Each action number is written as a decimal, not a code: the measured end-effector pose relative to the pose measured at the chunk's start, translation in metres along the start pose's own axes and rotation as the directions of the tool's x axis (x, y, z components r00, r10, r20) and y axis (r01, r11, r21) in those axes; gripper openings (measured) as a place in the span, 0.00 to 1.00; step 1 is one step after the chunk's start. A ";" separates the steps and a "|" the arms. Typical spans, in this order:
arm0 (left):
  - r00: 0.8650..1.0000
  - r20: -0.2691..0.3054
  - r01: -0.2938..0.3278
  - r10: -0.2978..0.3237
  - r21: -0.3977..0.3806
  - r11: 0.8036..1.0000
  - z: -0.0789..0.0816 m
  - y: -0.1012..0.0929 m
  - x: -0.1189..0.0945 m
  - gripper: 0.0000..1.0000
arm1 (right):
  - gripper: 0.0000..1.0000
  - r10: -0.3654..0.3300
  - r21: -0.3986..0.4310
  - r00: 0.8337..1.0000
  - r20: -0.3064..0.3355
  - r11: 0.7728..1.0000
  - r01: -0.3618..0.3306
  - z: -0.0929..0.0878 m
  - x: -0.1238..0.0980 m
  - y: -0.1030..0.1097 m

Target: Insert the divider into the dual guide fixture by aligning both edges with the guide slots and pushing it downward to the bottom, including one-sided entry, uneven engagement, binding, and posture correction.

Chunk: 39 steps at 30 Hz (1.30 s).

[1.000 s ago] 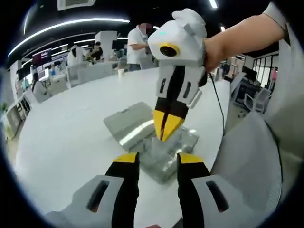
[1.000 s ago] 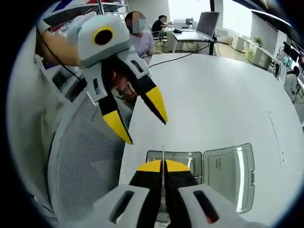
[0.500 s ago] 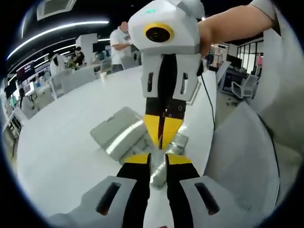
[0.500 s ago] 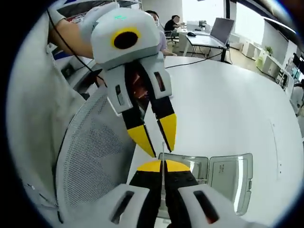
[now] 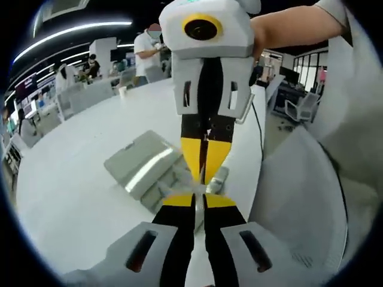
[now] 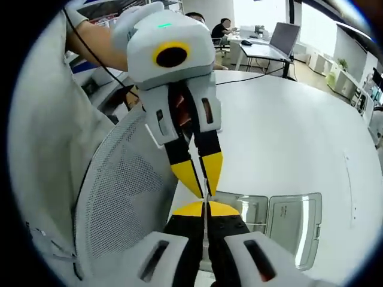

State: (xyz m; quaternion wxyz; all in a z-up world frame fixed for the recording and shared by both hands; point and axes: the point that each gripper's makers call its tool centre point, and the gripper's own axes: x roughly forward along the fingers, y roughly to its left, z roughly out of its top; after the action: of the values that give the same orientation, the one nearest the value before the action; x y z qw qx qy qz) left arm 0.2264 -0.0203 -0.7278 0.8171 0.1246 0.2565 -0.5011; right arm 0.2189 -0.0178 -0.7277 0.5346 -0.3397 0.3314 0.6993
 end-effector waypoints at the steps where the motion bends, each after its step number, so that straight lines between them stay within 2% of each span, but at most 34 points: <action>1: 1.000 0.000 0.000 0.000 -0.001 1.000 0.000 0.000 0.000 0.01 | 0.00 0.000 -0.002 1.000 -0.001 1.000 0.000 0.000 0.000 0.000; 9: 0.999 0.015 0.046 -0.046 0.005 0.999 -0.001 -0.008 -0.001 0.00 | 0.00 0.015 0.002 1.000 -0.005 1.000 -0.015 -0.001 0.001 0.003; 17: 0.998 0.014 0.060 -0.060 0.006 0.998 0.000 -0.010 -0.002 0.00 | 0.00 0.006 -0.023 1.000 -0.017 1.000 -0.007 -0.001 0.001 0.002; 21: 0.998 0.004 0.067 -0.067 0.013 0.998 0.000 -0.010 -0.001 0.00 | 0.00 -0.003 -0.079 0.998 -0.056 0.997 -0.001 -0.003 0.001 0.002; 27: 0.997 -0.026 0.077 -0.077 0.030 0.997 -0.002 -0.012 0.001 0.00 | 0.02 -0.012 -0.120 0.994 -0.112 0.993 -0.001 -0.004 -0.002 0.001; 32: 0.996 -0.046 0.081 -0.079 0.033 0.996 -0.004 -0.012 0.003 0.00 | 0.00 -0.002 -0.170 0.984 -0.180 0.985 -0.029 -0.007 -0.003 0.004; 39: 0.994 -0.070 0.088 -0.084 0.049 0.995 -0.007 -0.013 0.004 0.00 | 0.00 0.015 -0.198 0.966 -0.258 0.978 -0.068 -0.007 0.003 0.009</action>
State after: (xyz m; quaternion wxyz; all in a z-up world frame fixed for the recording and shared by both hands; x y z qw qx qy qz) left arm 0.2145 -0.0264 -0.7349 0.7820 0.1516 0.2758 -0.5379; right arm 0.2105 -0.0242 -0.7334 0.4349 -0.4730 0.3305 0.6913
